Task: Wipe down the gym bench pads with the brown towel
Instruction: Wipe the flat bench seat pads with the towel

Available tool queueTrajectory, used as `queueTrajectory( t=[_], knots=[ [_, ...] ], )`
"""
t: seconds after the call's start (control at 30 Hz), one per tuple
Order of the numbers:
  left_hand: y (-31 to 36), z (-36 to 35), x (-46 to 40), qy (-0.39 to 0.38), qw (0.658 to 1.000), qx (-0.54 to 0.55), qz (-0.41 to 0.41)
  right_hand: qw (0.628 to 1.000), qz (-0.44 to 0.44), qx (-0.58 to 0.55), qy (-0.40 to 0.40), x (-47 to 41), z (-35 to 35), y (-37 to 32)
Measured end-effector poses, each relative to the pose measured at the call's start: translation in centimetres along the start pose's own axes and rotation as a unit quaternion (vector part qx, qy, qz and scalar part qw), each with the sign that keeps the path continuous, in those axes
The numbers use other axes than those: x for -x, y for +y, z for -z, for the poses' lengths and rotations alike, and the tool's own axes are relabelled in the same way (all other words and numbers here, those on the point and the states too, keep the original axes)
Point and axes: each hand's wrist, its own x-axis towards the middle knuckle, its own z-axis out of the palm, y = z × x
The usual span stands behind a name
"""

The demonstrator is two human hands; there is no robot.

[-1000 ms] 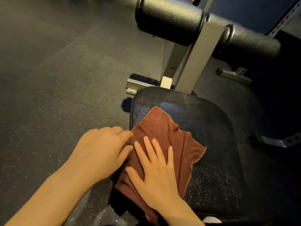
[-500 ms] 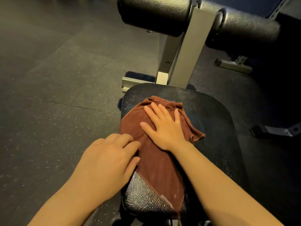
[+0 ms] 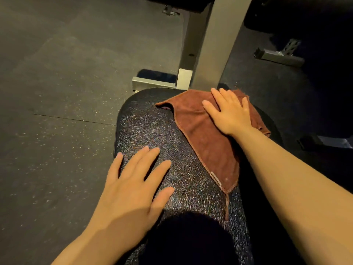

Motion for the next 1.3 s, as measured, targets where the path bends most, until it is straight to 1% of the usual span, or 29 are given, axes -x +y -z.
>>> queueTrajectory(
  t=[0.13,0.3,0.4,0.5,0.67,0.77,0.9,1.0,1.1,1.17,1.3],
  knots=[
    [0.6,-1.7,-1.2,-0.015,1.000,-0.016,-0.013,1.000,-0.026,0.009,0.012,0.5,0.0,3.1],
    [0.0,-1.6,-1.1,-0.014,0.999,-0.013,-0.042,0.998,-0.060,0.014,0.034,2.2,0.0,5.3],
    [-0.7,-0.9,-0.5,-0.025,0.998,-0.004,-0.058,0.995,-0.090,0.024,0.037,4.7,-0.2,5.1],
    [-1.0,0.2,0.5,-0.025,0.998,0.006,-0.063,0.991,-0.127,0.033,0.016,7.7,-0.4,4.2],
    [-0.8,3.0,1.5,-0.015,0.998,-0.001,-0.067,0.990,-0.139,0.033,0.006,12.4,-0.7,0.6],
    [-0.3,4.7,2.4,0.000,0.998,-0.018,-0.065,0.993,-0.113,0.034,-0.003,15.1,-0.8,-2.8],
    [-0.2,6.6,3.5,0.022,0.997,-0.026,-0.071,0.999,-0.031,-0.002,-0.019,18.9,-1.7,-7.8],
    [-0.3,7.9,4.6,0.028,0.997,-0.024,-0.061,0.999,0.031,-0.027,-0.027,21.5,-2.5,-10.7],
    [-0.6,8.9,5.7,0.035,0.998,-0.024,-0.051,0.997,0.080,-0.011,-0.015,23.9,-3.0,-12.6],
    [-0.8,9.4,6.5,0.047,0.997,-0.032,-0.045,0.995,0.099,0.006,-0.011,24.6,-3.3,-13.1],
    [-1.2,10.3,7.9,0.066,0.996,-0.050,-0.020,0.994,0.104,0.012,-0.006,24.5,-3.2,-13.2]
  ],
)
